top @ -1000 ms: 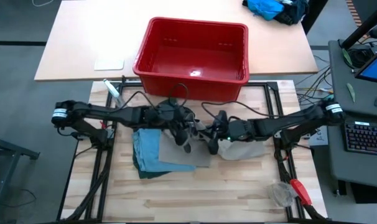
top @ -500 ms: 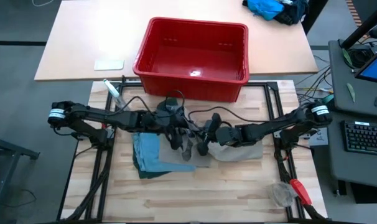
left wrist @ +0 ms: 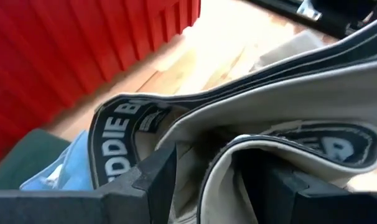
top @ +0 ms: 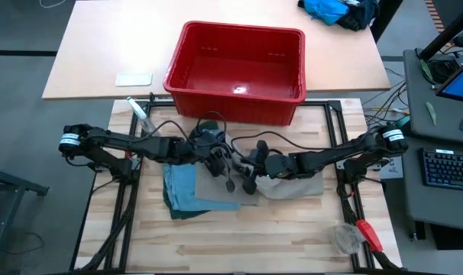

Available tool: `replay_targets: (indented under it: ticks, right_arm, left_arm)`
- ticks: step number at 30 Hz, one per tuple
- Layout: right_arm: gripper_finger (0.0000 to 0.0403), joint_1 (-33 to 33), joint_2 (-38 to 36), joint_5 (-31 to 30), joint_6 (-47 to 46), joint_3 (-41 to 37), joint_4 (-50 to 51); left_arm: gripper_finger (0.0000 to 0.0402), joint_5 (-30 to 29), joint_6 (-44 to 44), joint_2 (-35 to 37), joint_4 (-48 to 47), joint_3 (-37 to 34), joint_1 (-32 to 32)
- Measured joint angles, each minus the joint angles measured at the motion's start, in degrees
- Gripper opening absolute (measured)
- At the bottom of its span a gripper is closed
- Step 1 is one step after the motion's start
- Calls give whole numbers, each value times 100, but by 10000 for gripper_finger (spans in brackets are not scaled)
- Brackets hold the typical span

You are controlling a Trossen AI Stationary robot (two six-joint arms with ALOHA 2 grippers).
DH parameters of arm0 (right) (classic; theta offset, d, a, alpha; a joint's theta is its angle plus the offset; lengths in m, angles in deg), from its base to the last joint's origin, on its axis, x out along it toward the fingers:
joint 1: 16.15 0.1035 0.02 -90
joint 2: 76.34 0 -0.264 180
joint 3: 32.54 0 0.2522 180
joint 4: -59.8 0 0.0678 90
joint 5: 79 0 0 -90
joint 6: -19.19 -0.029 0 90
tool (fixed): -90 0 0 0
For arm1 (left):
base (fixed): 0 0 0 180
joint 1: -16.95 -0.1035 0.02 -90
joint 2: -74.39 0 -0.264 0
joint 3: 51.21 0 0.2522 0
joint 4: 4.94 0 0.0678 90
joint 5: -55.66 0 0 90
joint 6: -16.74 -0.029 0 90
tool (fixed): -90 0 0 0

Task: Fold Laundry from Bin
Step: Fold the light brown shorts

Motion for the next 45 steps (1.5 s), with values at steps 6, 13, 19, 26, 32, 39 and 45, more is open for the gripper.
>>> replay_targets:
  ticks: [6,13,19,26,32,39,45]
  right_arm:
    - [205,0,196,-13,-5,-2,-248]
    - [255,0,418,-11,107,0,-852]
    - [202,0,460,-31,296,127,-841]
    - [30,57,303,-54,814,193,-722]
    - [24,59,-462,410,1204,381,-254]
    - [22,68,-1496,1080,1303,973,1389]
    - [22,153,-1916,1090,1444,1213,2437]
  left_arm:
    - [158,3,-5,-2,351,0,226]
    - [158,4,-32,-7,749,0,629]
    - [158,1,-108,-9,766,82,682]
    - [158,4,-743,35,273,595,725]
    - [158,-46,-1285,85,-581,1617,906]
    - [158,-46,-2256,139,-1144,2383,1182]
    - [158,-54,-2642,173,-1702,2894,1260]
